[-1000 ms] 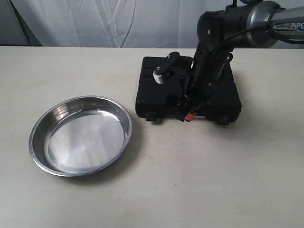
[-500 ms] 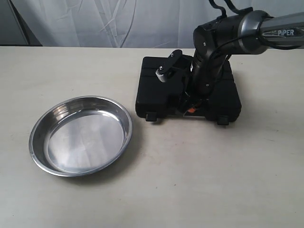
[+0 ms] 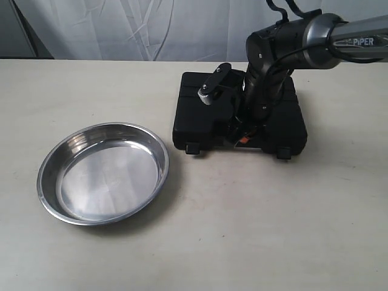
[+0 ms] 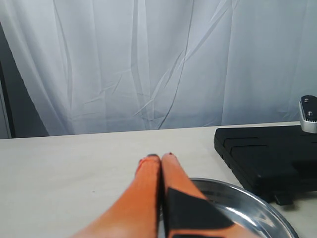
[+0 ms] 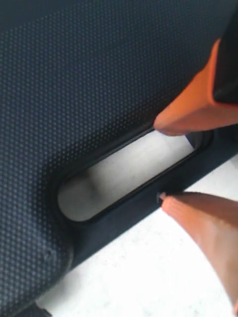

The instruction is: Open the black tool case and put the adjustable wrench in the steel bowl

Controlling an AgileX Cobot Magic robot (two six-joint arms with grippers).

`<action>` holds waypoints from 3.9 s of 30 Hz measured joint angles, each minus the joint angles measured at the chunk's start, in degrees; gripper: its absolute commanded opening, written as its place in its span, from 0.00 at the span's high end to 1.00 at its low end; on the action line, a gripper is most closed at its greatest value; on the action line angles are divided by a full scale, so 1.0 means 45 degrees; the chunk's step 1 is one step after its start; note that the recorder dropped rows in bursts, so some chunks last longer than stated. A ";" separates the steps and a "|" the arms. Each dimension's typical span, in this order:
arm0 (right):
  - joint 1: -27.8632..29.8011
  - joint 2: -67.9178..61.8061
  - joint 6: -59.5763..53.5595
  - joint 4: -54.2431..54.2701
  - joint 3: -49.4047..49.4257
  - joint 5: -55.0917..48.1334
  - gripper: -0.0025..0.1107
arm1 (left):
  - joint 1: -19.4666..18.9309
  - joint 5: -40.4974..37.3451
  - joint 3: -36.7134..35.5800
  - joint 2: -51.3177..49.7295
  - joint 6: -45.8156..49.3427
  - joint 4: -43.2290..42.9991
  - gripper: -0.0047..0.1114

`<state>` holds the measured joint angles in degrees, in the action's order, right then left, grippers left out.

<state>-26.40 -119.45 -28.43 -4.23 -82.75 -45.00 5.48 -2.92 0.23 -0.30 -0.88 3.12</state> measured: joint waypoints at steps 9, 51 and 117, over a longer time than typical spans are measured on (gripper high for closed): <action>-0.0030 -0.0213 -0.0204 0.0724 0.0026 0.0000 0.52 | 0.0000 0.0000 0.0000 0.0000 0.0000 0.0000 0.96; -0.0047 0.2910 -0.0158 0.3788 0.0044 -0.2185 0.98 | 0.0000 0.0000 0.0000 0.0000 0.0000 0.0000 0.96; -0.1414 0.0006 0.1667 0.3077 0.0639 -0.2088 0.98 | 0.0000 0.0000 0.0000 0.0000 0.0000 0.0000 0.96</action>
<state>-32.76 -119.42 -20.93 9.61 -79.88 -54.39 5.48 -2.92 0.23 -0.30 -0.88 3.12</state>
